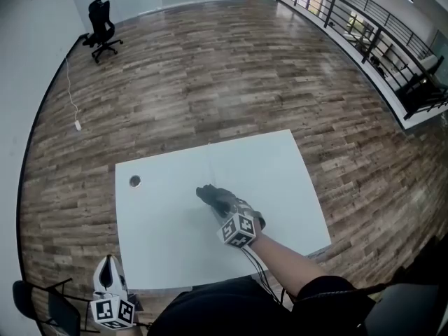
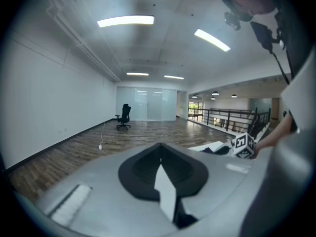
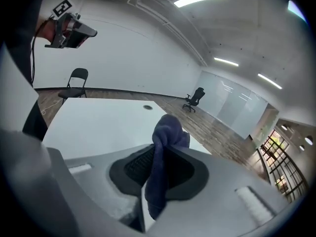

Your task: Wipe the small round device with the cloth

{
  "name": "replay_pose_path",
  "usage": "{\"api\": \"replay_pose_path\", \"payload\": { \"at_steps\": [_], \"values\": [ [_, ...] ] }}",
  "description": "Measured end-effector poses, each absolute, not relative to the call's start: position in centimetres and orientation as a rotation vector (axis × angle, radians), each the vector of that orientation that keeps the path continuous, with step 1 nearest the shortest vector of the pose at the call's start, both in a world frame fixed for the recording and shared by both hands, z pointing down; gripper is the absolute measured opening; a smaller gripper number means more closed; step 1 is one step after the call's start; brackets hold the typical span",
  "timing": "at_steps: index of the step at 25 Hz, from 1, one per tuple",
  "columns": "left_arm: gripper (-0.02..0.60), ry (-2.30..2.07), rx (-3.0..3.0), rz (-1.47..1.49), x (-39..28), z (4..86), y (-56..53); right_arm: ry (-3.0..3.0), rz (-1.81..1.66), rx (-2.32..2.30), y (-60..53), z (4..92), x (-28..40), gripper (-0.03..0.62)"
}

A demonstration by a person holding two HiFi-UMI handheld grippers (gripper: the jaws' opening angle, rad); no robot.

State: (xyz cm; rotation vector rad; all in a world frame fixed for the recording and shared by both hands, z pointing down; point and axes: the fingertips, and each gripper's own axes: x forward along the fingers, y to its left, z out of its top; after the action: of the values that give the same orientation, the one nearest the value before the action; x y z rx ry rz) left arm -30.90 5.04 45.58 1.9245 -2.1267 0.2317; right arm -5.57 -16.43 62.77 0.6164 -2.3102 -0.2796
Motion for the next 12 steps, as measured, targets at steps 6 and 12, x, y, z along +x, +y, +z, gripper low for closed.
{"api": "replay_pose_path", "payload": {
  "at_steps": [6, 12],
  "values": [
    [0.008, -2.127, 1.929, 0.243, -31.0, 45.4, 5.1, -2.356, -0.196, 0.64, -16.3, 62.7, -5.6, 0.06],
    [0.008, -2.125, 1.927, 0.234, -30.9, 45.5, 5.1, -2.362, -0.197, 0.593, -15.4, 63.3, -6.0, 0.06]
  ]
}}
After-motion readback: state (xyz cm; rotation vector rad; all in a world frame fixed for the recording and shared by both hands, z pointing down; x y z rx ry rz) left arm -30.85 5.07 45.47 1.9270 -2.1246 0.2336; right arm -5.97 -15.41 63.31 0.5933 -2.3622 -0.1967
